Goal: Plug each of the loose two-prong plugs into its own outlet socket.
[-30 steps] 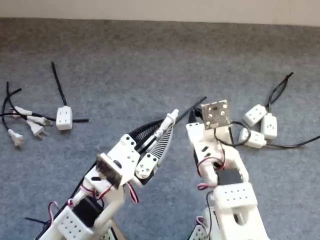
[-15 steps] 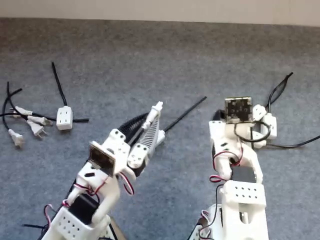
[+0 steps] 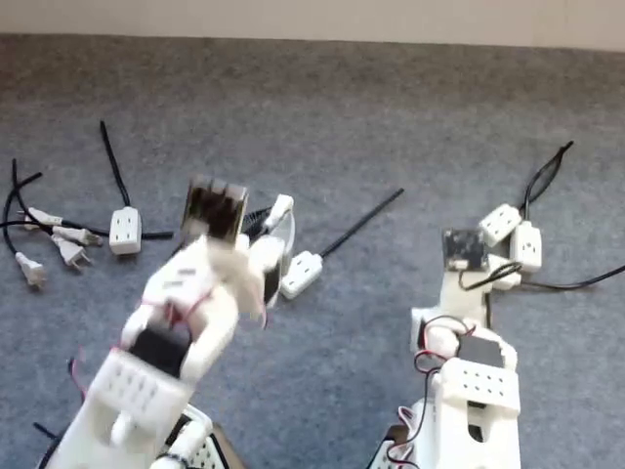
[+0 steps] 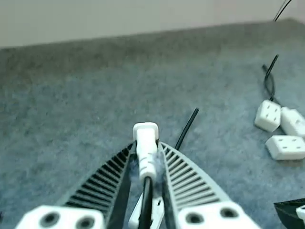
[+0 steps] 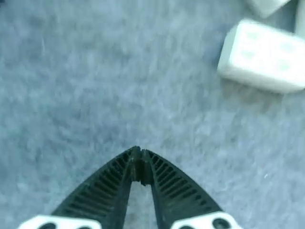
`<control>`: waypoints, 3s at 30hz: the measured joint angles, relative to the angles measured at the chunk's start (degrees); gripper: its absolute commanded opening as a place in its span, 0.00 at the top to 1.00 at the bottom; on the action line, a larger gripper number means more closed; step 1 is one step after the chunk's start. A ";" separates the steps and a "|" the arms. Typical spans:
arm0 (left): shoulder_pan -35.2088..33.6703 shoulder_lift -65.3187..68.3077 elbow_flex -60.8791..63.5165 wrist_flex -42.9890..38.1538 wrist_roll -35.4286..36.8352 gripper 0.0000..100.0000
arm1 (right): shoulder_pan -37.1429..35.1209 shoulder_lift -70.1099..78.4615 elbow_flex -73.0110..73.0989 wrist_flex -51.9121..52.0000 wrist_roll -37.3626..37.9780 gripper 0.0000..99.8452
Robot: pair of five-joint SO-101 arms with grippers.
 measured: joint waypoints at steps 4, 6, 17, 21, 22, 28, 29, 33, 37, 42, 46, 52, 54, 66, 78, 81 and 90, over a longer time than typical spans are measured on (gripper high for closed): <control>-1.85 18.64 -16.09 11.60 0.00 0.99 | 0.00 0.00 1.85 0.18 0.00 0.99; -2.46 26.11 -24.00 17.93 -0.09 0.99 | 0.00 0.00 1.93 0.09 0.00 0.99; -2.99 53.36 -62.24 51.08 0.09 0.99 | 0.00 0.00 2.55 -2.37 0.00 0.99; -2.90 60.92 -70.33 60.04 7.12 0.99 | 0.00 0.00 2.55 -2.37 0.00 0.99; -2.90 61.27 -71.21 61.10 10.90 0.99 | 0.00 0.00 2.55 -2.37 0.00 0.99; -4.04 59.69 -71.12 62.86 29.89 0.99 | 0.00 0.00 2.55 -2.37 0.00 0.99; -3.52 59.08 -70.68 62.95 32.26 0.99 | 0.00 0.00 2.55 -2.37 0.00 0.99; 0.26 58.46 -66.90 62.95 42.55 0.99 | 0.00 0.00 2.55 -2.37 0.00 0.99; 2.29 58.55 -61.27 61.45 54.15 0.99 | 0.00 0.00 2.55 -2.37 0.00 0.99; 1.41 58.55 -52.75 52.31 63.03 0.99 | -0.09 0.00 2.55 -2.37 0.00 0.99; 0.18 58.55 -46.86 44.57 66.55 0.99 | -0.53 0.00 2.55 -2.37 0.00 0.99; 0.53 58.55 -42.81 37.89 66.99 0.99 | -1.32 0.00 2.55 -2.37 0.00 0.99; 0.53 58.55 -42.29 36.75 66.99 0.99 | -1.32 0.00 2.55 -2.37 0.00 0.99; 0.53 58.55 -38.77 32.70 66.99 0.99 | -1.67 0.00 2.55 -2.46 0.00 0.99; 0.53 58.55 -37.19 29.98 66.99 0.99 | -1.67 -0.26 3.52 -2.64 0.00 0.99; 0.53 58.55 -37.19 29.98 66.99 0.99 | -1.67 -0.26 3.52 -2.64 0.00 0.99; 3.78 58.46 -35.60 29.45 66.99 0.99 | -1.67 -0.26 3.52 -2.64 0.00 0.99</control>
